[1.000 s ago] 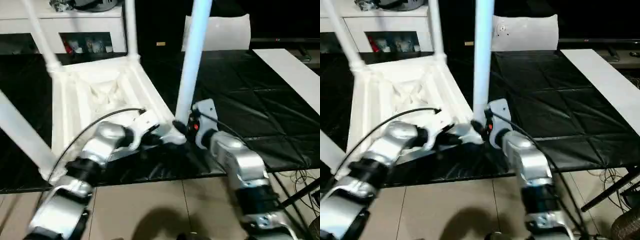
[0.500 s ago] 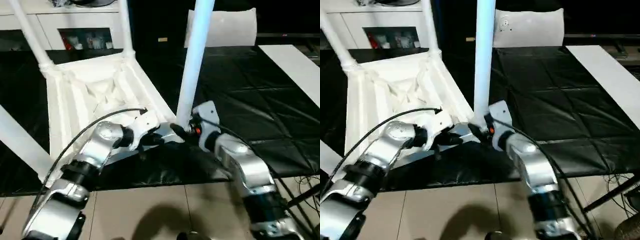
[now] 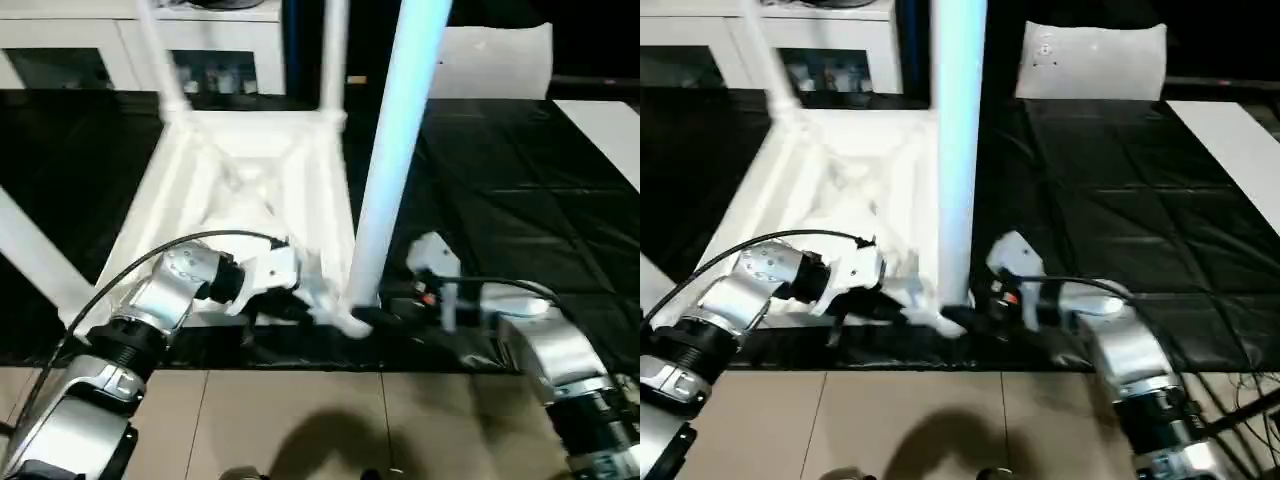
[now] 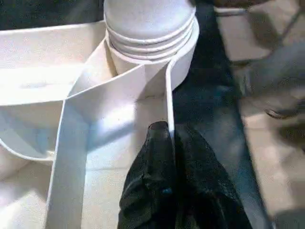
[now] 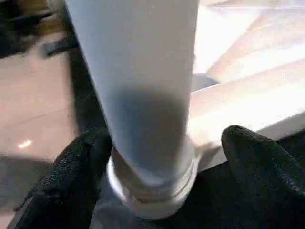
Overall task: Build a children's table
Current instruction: Rotate leg to tighten
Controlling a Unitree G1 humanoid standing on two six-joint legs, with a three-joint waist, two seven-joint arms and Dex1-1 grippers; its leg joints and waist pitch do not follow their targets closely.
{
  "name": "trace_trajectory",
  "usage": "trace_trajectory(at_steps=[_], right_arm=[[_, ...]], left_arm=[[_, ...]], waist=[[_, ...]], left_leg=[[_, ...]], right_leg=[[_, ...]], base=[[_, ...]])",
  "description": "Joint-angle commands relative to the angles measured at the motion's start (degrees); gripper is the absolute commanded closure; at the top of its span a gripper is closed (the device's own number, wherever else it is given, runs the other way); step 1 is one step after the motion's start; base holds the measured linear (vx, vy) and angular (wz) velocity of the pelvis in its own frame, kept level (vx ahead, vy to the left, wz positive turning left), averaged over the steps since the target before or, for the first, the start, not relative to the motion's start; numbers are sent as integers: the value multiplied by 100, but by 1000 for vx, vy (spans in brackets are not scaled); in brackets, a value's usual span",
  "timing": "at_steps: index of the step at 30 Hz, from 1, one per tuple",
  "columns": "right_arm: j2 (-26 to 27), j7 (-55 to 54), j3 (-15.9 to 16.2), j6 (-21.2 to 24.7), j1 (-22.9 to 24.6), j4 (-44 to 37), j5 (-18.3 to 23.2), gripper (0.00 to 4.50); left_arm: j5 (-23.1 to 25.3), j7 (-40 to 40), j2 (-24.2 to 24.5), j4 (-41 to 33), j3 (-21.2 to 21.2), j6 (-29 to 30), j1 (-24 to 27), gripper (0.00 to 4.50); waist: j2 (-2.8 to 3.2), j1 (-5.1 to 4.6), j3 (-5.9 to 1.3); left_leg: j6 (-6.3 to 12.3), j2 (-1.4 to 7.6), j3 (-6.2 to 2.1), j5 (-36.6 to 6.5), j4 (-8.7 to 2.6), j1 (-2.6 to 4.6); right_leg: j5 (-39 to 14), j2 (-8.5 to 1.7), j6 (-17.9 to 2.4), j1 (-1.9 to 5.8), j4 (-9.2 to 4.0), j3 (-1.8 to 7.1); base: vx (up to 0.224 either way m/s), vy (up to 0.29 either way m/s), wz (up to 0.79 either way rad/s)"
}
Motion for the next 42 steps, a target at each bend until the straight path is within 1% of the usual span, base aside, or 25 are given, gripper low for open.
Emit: trace_trajectory(at_steps=[1,4,5,9,10,11,12,18,19,20,24,25,27,28,29,32,33,35,36,37,38,39,40,41,42], right_arm=[[-94,380,46,-69,-117,130,120,60],[-139,684,55,22,-203,146,273,88],[-152,781,62,46,-236,144,322,99],[-142,1067,99,85,-367,225,436,124],[-144,1111,114,81,-387,247,451,142],[-150,1169,137,72,-412,275,473,148],[-158,1339,188,193,-459,279,563,148],[-192,1639,332,348,-516,275,567,211],[-186,1653,334,346,-526,294,561,211],[-181,1662,335,344,-534,309,556,224],[-177,1684,356,371,-561,352,592,245],[-186,1701,365,399,-555,338,610,250],[-206,1755,388,480,-512,263,654,252],[-220,1779,397,539,-473,200,687,253],[-227,1788,399,618,-401,91,736,253],[-179,1682,351,737,-275,-82,812,254],[-158,1635,334,772,-237,-135,832,254],[-88,1478,280,851,-141,-265,878,254],[210,801,141,966,-11,-408,825,254],[350,475,96,1019,32,-442,761,254],[495,83,87,1037,57,-432,596,254],[630,-311,93,1078,60,-395,408,254],[719,-537,84,1150,50,-367,326,254],[821,-762,60,1239,41,-346,268,254],[892,-907,39,1299,35,-336,239,255]], left_arm=[[-56,-439,-39,-82,-240,-193,-122,450],[-80,-620,-12,-104,-284,-233,-90,450],[-83,-673,0,-114,-304,-236,-80,450],[-96,-843,59,-188,-369,-258,-32,450],[-89,-860,71,-193,-378,-274,-26,450],[-79,-882,86,-200,-391,-297,-17,450],[-65,-906,97,-206,-404,-309,1,450],[-62,-931,87,-209,-412,-316,14,450],[-65,-925,92,-212,-420,-315,15,450],[-66,-921,95,-212,-425,-316,14,450],[-69,-909,97,-214,-424,-311,23,450],[-76,-911,96,-226,-419,-293,31,450],[-76,-898,80,-216,-409,-287,37,450],[-91,-873,57,-204,-391,-263,40,450],[-108,-782,13,-180,-350,-216,33,450],[-116,-595,-53,-152,-284,-101,8,450],[-102,-520,-71,-141,-267,-81,-2,450],[-51,-312,-114,-110,-230,-41,-35,450],[12,131,-229,-72,-116,346,-105,450],[-39,292,-311,-70,-31,587,-125,450],[-133,459,-422,-80,77,842,-138,450],[-227,612,-539,-93,176,1059,-151,450],[-248,700,-597,-100,211,1155,-161,450],[-256,800,-655,-104,240,1249,-172,450],[-258,873,-694,-104,259,1310,-179,450]], waist=[[-14,-17,-414],[-17,-4,-413],[-69,-6,-411],[-58,9,-401],[-79,9,-405],[-68,14,-408],[-59,11,-406],[-92,41,-417],[-88,49,-417],[-79,52,-417],[-84,79,-415],[-63,84,-418],[-84,83,-416],[-86,85,-418],[-67,90,-416],[-90,94,-418],[-82,109,-417],[-94,111,-417],[-93,105,-398],[-84,106,-383],[-100,71,-367],[-112,38,-346],[-121,-2,-330],[-129,-58,-318],[-124,-126,-311]], left_leg=[[462,224,9,-604,-345,-2],[440,227,0,-665,-342,-12],[447,227,7,-670,-340,-14],[412,224,-1,-677,-339,-16],[413,220,1,-670,-336,-17],[416,214,0,-628,-332,-22],[416,215,-1,-629,-333,-26],[423,220,4,-538,-327,-21],[424,220,5,-532,-326,-19],[421,219,4,-528,-323,-23],[385,218,7,-549,-326,-15],[378,217,4,-550,-324,-13],[369,212,5,-569,-328,-17],[369,212,5,-561,-327,-19],[369,214,4,-556,-326,-16],[369,216,8,-548,-327,-15],[365,222,9,-552,-326,-3],[355,210,7,-566,-327,-14],[310,212,12,-581,-338,-5],[289,203,9,-669,-339,4],[204,169,-6,-826,-358,-11],[123,145,-5,-979,-355,33],[84,130,-14,-1030,-362,18],[37,94,-37,-1092,-366,-11],[31,76,-54,-1170,-362,-12]], right_leg=[[-1107,-450,-1258,371,-282,285],[-1313,-460,-1212,376,-290,275],[-1382,-454,-1175,369,-298,275],[-1690,-462,-1054,348,-313,272],[-1708,-461,-1042,350,-313,271],[-1710,-461,-1031,350,-309,270],[-1715,-460,-1033,349,-310,269],[-1606,-455,-1044,344,-286,269],[-1617,-454,-1036,341,-288,271],[-1618,-455,-1032,341,-285,272],[-1700,-452,-981,332,-299,272],[-1697,-454,-983,332,-296,273],[-1725,-448,-966,340,-301,269],[-1723,-449,-960,343,-300,271],[-1723,-447,-957,336,-302,272],[-1709,-443,-945,340,-304,273],[-1700,-448,-942,327,-308,278],[-1743,-446,-927,336,-308,273],[-1828,-438,-873,318,-324,283],[-1991,-449,-852,301,-344,275],[-2412,-452,-728,323,-388,247],[-2911,-450,-554,284,-454,235],[-3130,-446,-460,290,-469,228],[-3525,-448,-250,314,-524,196],[-3796,-450,-92,308,-578,166]], base=[[0,0,0],[0,0,0],[0,0,0],[0,0,0],[0,0,0],[0,0,0],[0,0,0],[0,0,0],[0,0,0],[0,0,0],[0,0,0],[0,0,0],[0,0,0],[0,0,0],[0,0,0],[0,0,0],[0,0,0],[0,0,0],[0,0,0],[0,0,0],[0,0,0],[0,0,0],[0,0,0],[0,0,0],[0,0,0]])
